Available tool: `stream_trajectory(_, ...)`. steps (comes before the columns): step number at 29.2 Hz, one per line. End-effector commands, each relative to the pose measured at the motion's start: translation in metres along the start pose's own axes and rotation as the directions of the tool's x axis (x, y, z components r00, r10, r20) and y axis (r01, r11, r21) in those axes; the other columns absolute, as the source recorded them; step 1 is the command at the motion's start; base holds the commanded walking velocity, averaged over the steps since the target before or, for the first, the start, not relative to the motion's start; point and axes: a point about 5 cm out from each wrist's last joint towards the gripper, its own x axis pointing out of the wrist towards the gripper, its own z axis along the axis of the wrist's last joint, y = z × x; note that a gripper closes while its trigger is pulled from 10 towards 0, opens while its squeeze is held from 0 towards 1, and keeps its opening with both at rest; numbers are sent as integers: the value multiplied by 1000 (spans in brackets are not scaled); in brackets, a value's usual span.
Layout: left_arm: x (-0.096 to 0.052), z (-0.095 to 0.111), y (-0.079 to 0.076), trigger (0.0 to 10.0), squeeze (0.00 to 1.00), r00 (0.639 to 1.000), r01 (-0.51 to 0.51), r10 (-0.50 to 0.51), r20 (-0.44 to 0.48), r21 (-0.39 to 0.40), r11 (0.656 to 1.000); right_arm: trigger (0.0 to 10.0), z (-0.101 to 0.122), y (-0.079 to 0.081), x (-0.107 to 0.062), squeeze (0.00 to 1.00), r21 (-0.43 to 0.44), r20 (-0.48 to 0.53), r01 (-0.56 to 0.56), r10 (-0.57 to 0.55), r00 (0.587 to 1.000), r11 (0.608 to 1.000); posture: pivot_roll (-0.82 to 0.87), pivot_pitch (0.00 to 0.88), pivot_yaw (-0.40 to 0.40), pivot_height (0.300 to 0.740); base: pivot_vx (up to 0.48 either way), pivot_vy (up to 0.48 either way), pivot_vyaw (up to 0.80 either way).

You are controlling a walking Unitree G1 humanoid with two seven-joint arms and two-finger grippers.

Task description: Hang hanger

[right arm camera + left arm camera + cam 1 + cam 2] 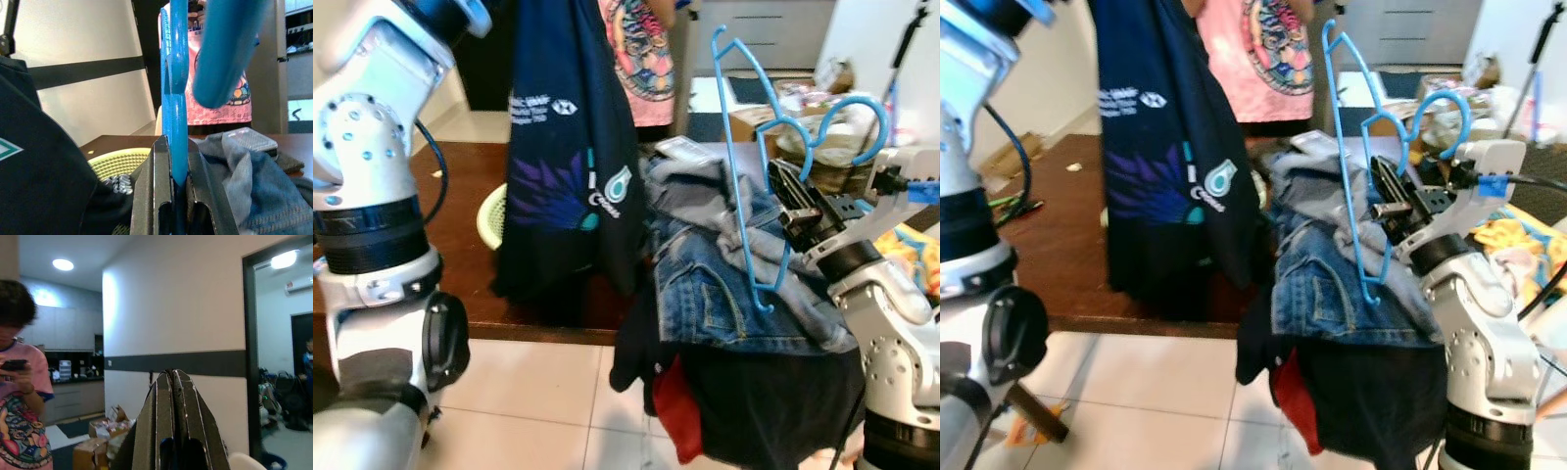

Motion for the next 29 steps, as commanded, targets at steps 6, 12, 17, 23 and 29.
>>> stream_trajectory(6,-15,-66,-11,10000,0,980,1,-3,-200,-9,1000,10000,-1,4,0,0,11,3,-12,12,1000,1000,214,0,51,740,-104,0,0)
stream_trajectory(12,-37,-110,-19,10000,0,946,-21,10,-325,-32,999,10000,-4,4,-2,0,6,-10,-6,6,1000,1000,212,0,53,740,0,-436,0)
stream_trajectory(17,-48,-134,-39,10000,0,929,-29,-14,-369,-111,993,10000,-7,5,-4,0,7,-25,-9,9,1000,1000,209,0,51,740,0,-475,0)
stream_trajectory(23,-45,-137,-50,10000,0,930,0,-57,-363,-156,988,10000,-12,11,-2,0,16,-33,-28,28,999,999,209,0,57,740,0,-480,0)
stream_trajectory(29,-44,-142,-58,10000,0,933,18,-72,-351,-155,988,10000,-13,13,-3,0,19,-34,-28,29,999,999,203,0,59,740,0,-480,0)
